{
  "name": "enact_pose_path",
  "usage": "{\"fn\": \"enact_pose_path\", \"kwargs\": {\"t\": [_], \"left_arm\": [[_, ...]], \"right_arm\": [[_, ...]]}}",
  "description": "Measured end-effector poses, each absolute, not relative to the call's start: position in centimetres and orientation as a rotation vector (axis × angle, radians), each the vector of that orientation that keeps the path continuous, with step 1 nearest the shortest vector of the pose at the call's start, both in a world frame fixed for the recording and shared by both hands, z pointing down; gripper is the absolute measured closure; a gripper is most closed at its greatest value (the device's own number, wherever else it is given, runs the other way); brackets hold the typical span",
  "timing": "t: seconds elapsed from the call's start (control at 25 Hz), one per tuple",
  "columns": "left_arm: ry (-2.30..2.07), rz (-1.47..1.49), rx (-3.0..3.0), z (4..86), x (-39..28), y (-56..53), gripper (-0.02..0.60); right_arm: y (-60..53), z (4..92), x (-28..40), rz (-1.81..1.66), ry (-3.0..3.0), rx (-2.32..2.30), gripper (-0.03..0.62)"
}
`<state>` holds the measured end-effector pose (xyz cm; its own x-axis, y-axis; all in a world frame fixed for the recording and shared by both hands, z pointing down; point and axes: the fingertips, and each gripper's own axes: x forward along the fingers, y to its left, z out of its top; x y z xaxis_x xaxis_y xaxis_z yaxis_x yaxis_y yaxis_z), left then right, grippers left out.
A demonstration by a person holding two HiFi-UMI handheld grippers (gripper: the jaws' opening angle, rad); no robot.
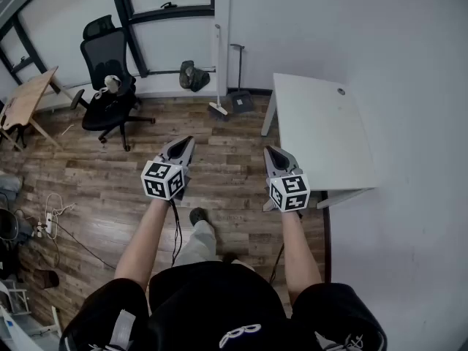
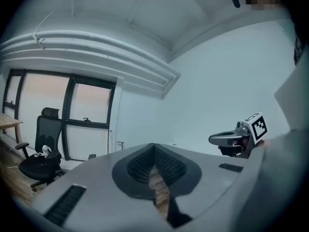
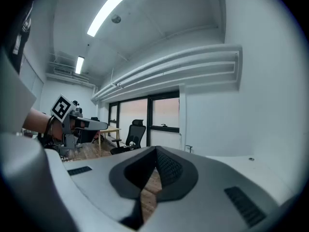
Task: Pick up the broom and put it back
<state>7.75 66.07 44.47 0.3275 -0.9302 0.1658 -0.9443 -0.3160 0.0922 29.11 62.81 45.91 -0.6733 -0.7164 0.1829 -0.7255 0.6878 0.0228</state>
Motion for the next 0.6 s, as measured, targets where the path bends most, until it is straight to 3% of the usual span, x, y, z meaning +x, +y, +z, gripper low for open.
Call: {"fn": "enact_pose_path", "kwargs": {"t": [0.6], "left_arm": [[-1.670, 0.127, 2.430, 46.3, 6.4, 62.2, 0.565]], "right_arm": [[60.1, 47.6, 29.2, 0.081, -2.650, 1.231, 0.569]]}}
